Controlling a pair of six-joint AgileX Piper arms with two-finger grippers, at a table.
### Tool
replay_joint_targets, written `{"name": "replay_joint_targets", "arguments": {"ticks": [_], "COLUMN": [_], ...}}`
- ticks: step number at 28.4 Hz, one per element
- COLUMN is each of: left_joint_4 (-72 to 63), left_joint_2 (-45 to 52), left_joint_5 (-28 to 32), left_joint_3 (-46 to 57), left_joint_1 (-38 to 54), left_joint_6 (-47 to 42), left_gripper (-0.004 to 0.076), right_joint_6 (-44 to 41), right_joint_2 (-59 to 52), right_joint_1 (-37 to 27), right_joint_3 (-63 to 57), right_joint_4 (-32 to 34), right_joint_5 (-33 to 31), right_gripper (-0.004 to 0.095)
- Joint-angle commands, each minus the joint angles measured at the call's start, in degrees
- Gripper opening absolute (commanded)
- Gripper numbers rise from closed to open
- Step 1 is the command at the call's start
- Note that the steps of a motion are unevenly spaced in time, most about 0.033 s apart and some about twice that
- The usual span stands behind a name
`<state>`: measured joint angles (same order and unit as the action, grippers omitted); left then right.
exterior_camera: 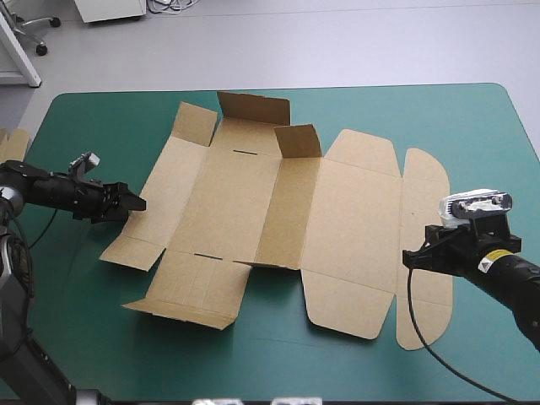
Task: Fold the box
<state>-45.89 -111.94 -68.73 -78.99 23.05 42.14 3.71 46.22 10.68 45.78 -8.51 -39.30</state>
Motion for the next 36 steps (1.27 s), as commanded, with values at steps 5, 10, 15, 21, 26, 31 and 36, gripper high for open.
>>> {"name": "replay_joint_targets", "arguments": {"ticks": [5,10,15,21,26,31,36], "left_joint_4": [-5.31,-6.49,-4.58,-5.44,-6.77,-5.48,-4.61], "left_joint_2": [2.53,2.34,1.34,0.76,0.76,0.76,0.97], "left_joint_5": [-5.66,-5.66,-5.66,-5.66,-5.66,-5.76,-5.76], "left_joint_3": [-1.12,-1.12,-1.12,-1.12,-1.12,-1.12,-1.12], "left_joint_1": [-0.28,-0.76,-3.29,-5.11,-5.95,-9.20,-11.71], "left_joint_6": [0.88,0.88,0.63,0.52,-0.31,-0.93,-1.70], "left_gripper": [0.0373,0.0367,0.0367,0.0367,0.0367,0.0358,0.0315], "right_joint_6": [0.03,0.03,0.03,0.03,0.03,0.03,0.03], "right_joint_2": [-0.41,-0.41,-0.41,-0.41,-0.41,-0.41,-0.41], "right_joint_1": [-0.52,-0.52,-0.52,-0.52,-0.52,-0.52,-0.52], "right_joint_3": [2.12,2.12,2.12,2.12,2.12,2.12,2.12], "right_joint_4": [0.01,0.01,0.01,0.01,0.01,0.01,0.01], "right_joint_5": [3.38,3.56,4.59,4.69,4.69,5.03,5.03], "right_gripper": [-0.0034,-0.0034,-0.0034,-0.0034,-0.0034,-0.0034,-0.0034]}}
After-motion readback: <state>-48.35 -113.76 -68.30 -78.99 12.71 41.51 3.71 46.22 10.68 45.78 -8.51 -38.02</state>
